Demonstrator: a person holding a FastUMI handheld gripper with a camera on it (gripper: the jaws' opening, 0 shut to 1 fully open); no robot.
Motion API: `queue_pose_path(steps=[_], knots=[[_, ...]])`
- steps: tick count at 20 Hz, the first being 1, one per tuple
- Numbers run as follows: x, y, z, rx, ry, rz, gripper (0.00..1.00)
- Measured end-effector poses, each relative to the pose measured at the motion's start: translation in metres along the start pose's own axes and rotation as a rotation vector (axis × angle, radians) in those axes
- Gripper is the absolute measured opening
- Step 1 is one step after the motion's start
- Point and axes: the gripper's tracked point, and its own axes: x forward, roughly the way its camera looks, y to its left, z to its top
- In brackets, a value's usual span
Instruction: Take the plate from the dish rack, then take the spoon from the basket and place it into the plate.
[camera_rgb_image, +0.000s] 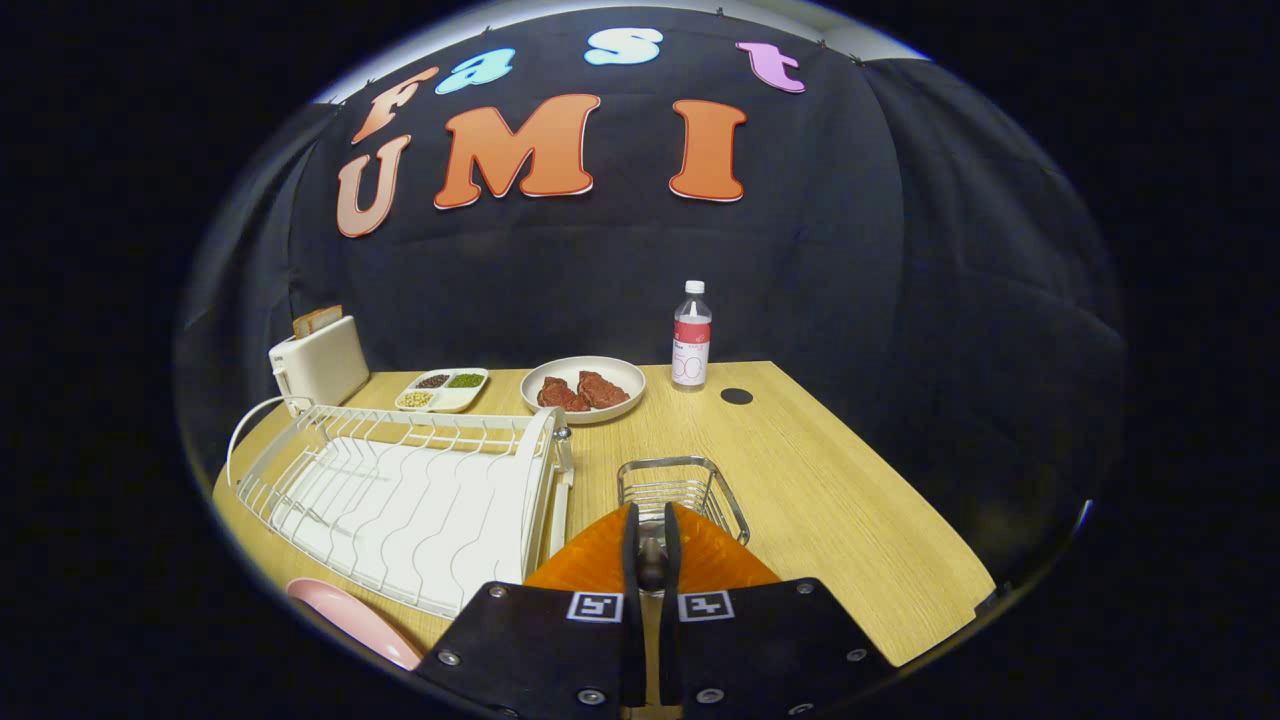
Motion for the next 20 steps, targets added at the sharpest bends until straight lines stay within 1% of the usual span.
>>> queue_pose_path(steps=[4,7,12,17,20], knots=[[-0.01,-0.005,0.017,0.012,-0.025,0.0,0.06],[-0.024,-0.012,0.032,-0.001,-0.054,-0.02,0.06],[-0.055,-0.021,0.052,0.019,-0.094,-0.054,0.05],[-0.094,-0.017,0.058,0.024,-0.117,-0.077,0.06],[-0.12,-0.004,0.052,0.032,-0.119,-0.072,0.06]])
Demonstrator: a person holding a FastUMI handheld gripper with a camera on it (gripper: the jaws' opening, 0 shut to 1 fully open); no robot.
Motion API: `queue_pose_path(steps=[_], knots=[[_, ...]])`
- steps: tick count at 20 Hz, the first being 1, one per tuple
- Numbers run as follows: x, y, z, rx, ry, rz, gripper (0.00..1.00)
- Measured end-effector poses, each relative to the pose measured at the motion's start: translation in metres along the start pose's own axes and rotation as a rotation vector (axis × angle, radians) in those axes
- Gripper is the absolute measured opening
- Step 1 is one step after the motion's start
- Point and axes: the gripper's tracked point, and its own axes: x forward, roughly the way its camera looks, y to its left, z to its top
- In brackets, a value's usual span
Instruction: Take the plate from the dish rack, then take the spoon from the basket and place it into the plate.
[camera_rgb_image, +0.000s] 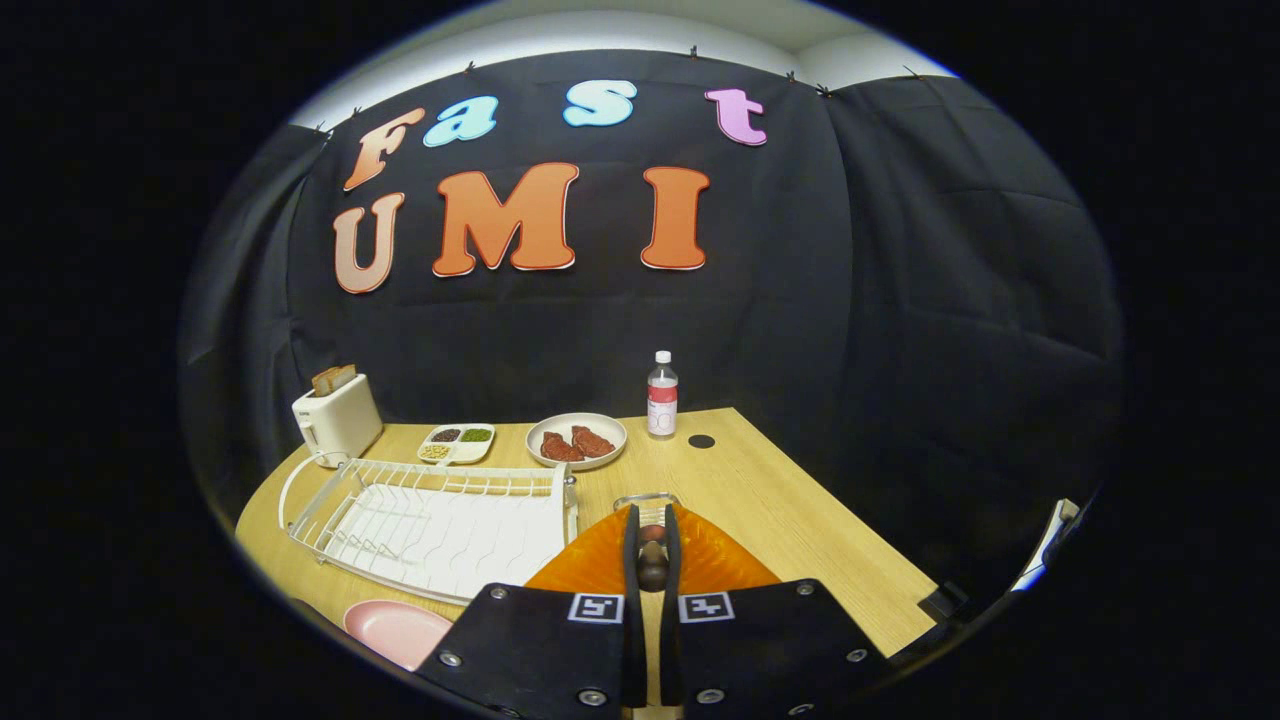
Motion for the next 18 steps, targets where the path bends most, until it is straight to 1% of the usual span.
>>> queue_pose_path(steps=[5,10,18], knots=[[-0.043,0.028,-0.016,0.002,0.014,0.013,0.06],[-0.079,0.069,-0.031,0.032,0.025,0.055,0.05],[-0.111,0.14,-0.074,0.059,0.061,0.143,0.06]])
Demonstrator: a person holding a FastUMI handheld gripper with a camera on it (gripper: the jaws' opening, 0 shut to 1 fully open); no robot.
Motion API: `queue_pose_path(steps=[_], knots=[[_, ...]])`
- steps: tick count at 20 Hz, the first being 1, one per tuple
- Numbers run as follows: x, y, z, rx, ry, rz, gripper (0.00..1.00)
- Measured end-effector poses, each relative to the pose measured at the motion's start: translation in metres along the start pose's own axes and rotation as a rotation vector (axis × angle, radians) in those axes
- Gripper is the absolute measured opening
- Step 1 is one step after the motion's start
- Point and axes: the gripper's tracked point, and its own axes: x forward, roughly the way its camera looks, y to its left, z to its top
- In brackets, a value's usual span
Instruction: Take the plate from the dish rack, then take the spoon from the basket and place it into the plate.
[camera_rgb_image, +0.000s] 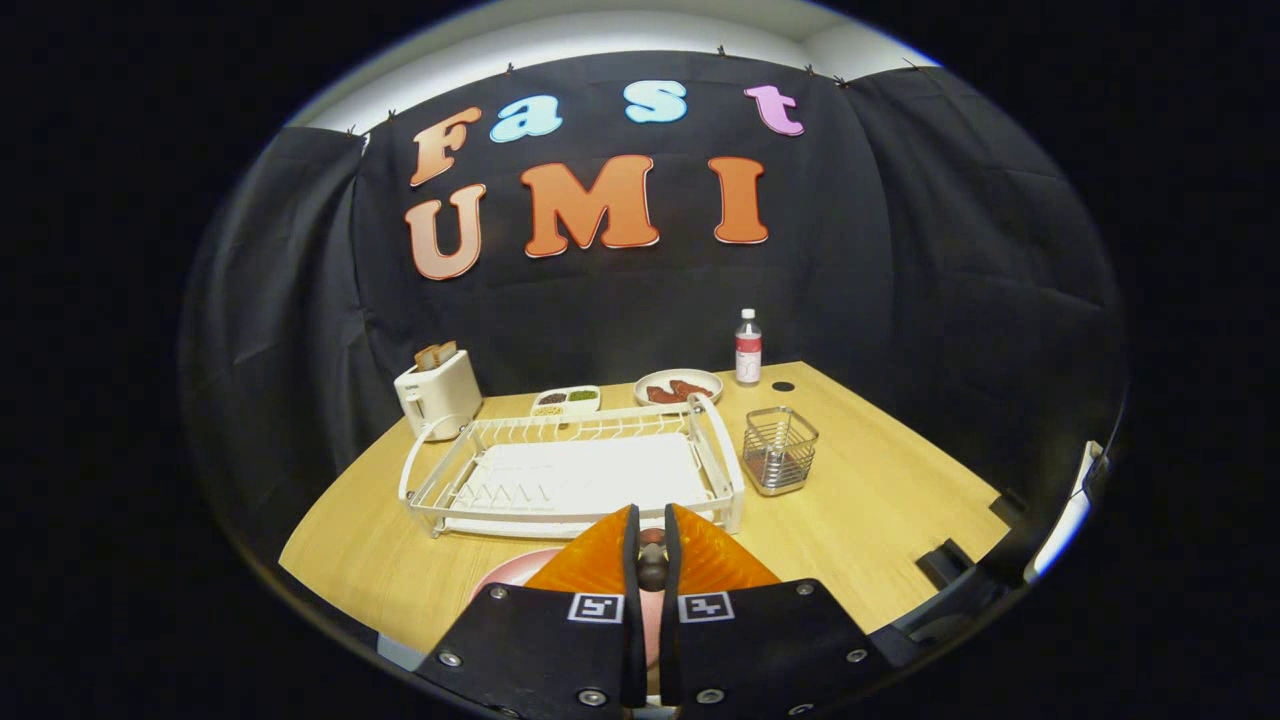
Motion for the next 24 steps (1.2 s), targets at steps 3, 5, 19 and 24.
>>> queue_pose_path(steps=[3,5,19,24], knots=[[0.001,0.021,-0.017,0.001,0.021,0.029,0.05],[0.005,0.034,-0.026,-0.003,0.032,0.049,0.06],[0.03,0.073,-0.069,-0.134,-0.026,0.147,0.05],[0.028,0.063,-0.075,-0.157,0.008,0.131,0.18]])
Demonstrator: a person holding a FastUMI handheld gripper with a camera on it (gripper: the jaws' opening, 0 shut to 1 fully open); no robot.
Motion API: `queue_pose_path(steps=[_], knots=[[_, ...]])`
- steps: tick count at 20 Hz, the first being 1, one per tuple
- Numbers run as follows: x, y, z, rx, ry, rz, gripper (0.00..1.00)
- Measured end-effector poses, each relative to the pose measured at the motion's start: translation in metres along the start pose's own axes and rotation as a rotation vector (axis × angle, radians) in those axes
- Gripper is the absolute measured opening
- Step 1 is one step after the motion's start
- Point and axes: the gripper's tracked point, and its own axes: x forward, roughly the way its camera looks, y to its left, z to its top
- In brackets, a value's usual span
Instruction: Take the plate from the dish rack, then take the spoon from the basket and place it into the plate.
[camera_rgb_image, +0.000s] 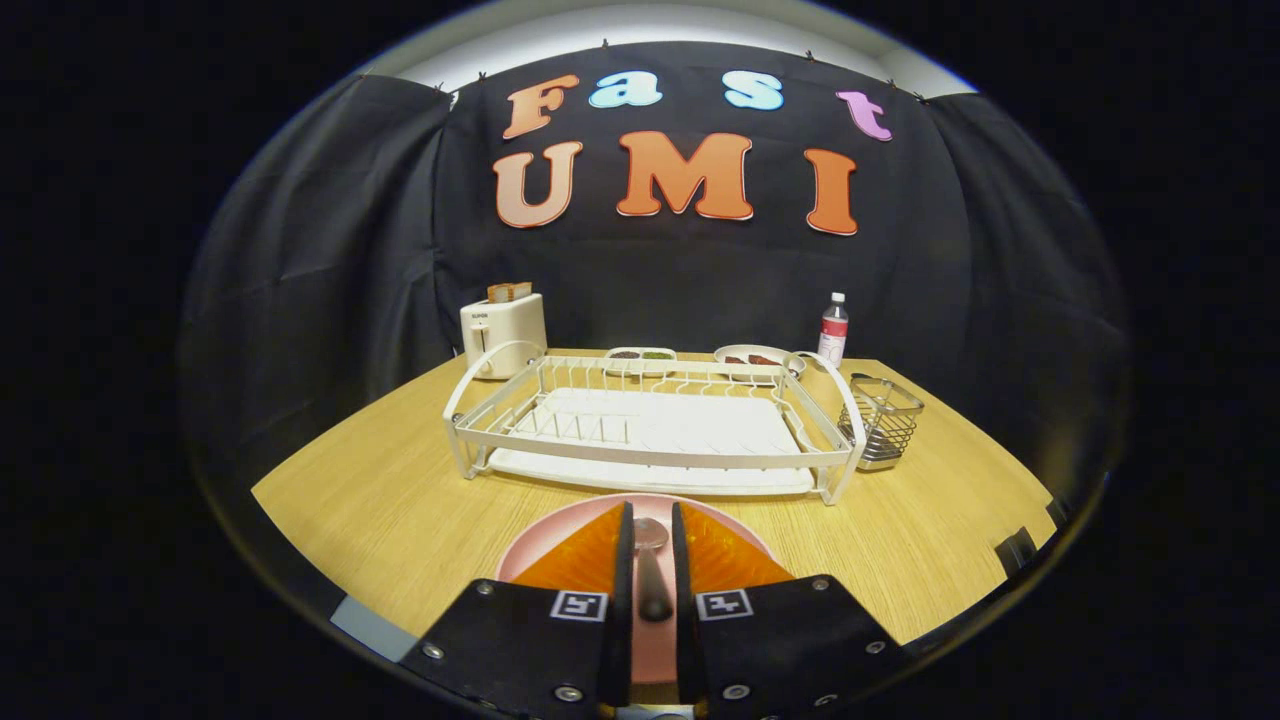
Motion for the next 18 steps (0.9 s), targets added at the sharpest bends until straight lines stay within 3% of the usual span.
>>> queue_pose_path(steps=[1,3,4,6,8,18], knots=[[0.0,-0.001,0.0,0.005,0.012,0.004,0.22],[-0.003,-0.009,0.007,0.003,0.013,-0.012,0.39],[-0.004,-0.012,0.012,-0.004,0.015,-0.017,0.57],[-0.006,-0.019,0.022,-0.012,0.012,-0.028,0.8],[-0.008,-0.026,0.035,-0.01,0.014,-0.036,0.94],[-0.004,-0.07,0.122,0.035,-0.026,-0.061,0.97]])
